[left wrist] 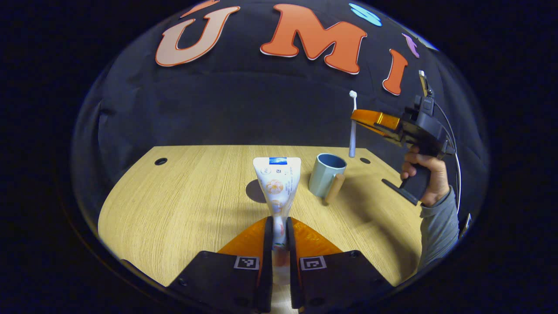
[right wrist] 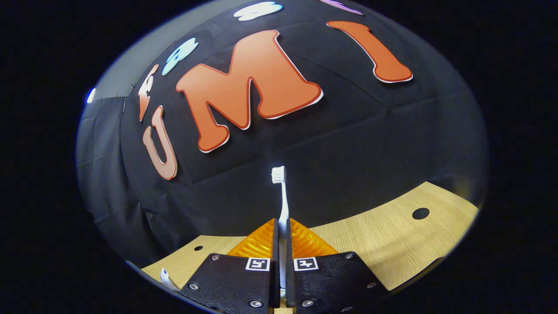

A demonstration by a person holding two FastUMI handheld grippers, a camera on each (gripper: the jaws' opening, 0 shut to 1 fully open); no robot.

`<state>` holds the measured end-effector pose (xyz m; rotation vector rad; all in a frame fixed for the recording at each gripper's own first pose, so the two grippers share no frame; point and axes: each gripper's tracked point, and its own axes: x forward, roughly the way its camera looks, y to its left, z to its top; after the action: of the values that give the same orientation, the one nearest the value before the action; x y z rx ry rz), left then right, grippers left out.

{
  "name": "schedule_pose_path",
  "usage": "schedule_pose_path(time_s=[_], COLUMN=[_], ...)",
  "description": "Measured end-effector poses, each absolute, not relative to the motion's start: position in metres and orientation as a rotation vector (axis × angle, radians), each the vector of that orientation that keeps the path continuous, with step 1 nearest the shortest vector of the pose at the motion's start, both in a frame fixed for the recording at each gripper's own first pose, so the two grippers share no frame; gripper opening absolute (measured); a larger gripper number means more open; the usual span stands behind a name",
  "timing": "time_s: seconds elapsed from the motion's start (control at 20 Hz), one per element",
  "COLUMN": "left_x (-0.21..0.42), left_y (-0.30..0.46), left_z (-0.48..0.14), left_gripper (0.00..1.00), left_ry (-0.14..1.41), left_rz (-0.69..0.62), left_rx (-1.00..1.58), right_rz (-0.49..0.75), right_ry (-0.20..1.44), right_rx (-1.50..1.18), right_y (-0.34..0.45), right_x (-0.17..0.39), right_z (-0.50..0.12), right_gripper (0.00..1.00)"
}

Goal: Put the toothbrush and toothpaste on the desktop into the cup, then pick up the cup and place it on the coaster on the desktop.

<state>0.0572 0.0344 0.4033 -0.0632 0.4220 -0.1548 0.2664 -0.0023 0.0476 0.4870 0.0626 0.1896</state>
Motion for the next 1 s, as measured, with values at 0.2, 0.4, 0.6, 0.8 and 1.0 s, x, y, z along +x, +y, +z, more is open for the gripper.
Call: schedule_pose_path(time_s=[0.2,0.4,0.6,0.8,1.0], left_x=[0.060,0.078,0.102,0.138,0.163], left_y=[0.028,0.011,0.000,-0.015,-0.038], left_z=[0.435,0.474,0.526,0.567,0.565], left_gripper=[0.20,0.20,0.20,0.19,0.19], left_ry=[0.315,0.201,0.048,-0.091,-0.155], left_rz=[-0.161,-0.174,-0.168,-0.159,-0.196], left_rx=[-0.046,-0.041,-0.027,-0.019,-0.069], right_rz=[0.195,0.179,0.175,0.158,0.159], right_ry=[0.014,0.004,0.051,0.105,0.169], right_rx=[0.489,0.435,0.429,0.406,0.405], right_y=[-0.002,0.000,0.004,0.003,-0.002], right_x=[0.280,0.286,0.285,0.283,0.268], right_z=[0.039,0.018,-0.007,-0.025,-0.034], right_gripper=[0.06,0.06,0.06,0.07,0.13])
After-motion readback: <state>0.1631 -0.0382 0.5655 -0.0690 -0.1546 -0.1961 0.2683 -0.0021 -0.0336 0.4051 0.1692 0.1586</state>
